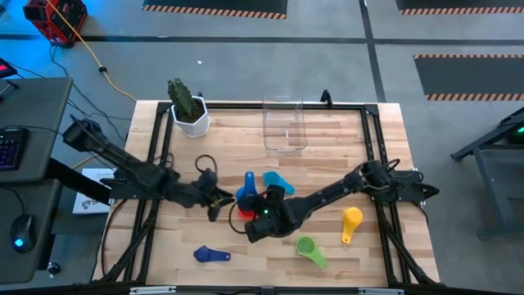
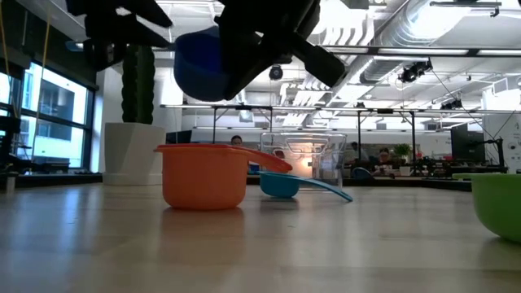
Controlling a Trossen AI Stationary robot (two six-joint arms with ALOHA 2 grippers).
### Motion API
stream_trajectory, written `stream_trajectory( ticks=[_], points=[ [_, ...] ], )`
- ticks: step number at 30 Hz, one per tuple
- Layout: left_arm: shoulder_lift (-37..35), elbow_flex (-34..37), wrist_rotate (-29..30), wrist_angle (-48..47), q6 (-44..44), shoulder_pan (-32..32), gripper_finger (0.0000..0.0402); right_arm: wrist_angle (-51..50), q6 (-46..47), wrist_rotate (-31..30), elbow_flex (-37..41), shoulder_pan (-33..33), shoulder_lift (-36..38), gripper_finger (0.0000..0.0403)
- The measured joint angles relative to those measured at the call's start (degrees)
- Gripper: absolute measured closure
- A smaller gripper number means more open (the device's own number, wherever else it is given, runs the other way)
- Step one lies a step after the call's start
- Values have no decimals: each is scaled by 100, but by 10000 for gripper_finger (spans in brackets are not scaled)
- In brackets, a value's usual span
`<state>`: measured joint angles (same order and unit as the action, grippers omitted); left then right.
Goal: Nest measuring cups in basket
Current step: Stack the blue measuring cup on top of the red measuring cup
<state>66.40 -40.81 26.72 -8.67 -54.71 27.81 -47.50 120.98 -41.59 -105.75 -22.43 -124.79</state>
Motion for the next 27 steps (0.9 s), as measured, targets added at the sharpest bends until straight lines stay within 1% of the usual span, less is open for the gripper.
stream_trajectory(
  ticks=[2, 5, 9, 13, 18, 20, 23, 25, 27],
  points=[
    [236, -163, 54, 7, 124, -2, 300, -16, -12, 71, 0, 35, 0, 403],
    [402, -285, 165, 29, 205, -2, 300, -34, -17, 150, 0, 75, 0, 403],
    [522, -289, 282, 92, 246, -2, 300, -47, -17, 175, 6, 106, 0, 403],
    [726, -293, 277, 104, 256, -3, 300, -41, -23, 436, 17, 135, -3, 403],
    [922, -296, 244, 234, 184, -36, 300, -82, 4, 559, 31, 133, -15, 403],
    [933, -296, 165, 252, 86, -39, 300, -82, 27, 609, 31, 133, -15, 403],
    [804, -293, -94, 149, 238, -48, 300, -102, 25, 595, 30, 118, -15, 403],
    [639, -296, -8, 35, 230, -44, 300, -99, 28, 477, 4, 128, -9, 403],
    [479, -293, 197, -152, 274, -38, 300, -63, 46, 370, 2, 154, -4, 403]
  ],
)
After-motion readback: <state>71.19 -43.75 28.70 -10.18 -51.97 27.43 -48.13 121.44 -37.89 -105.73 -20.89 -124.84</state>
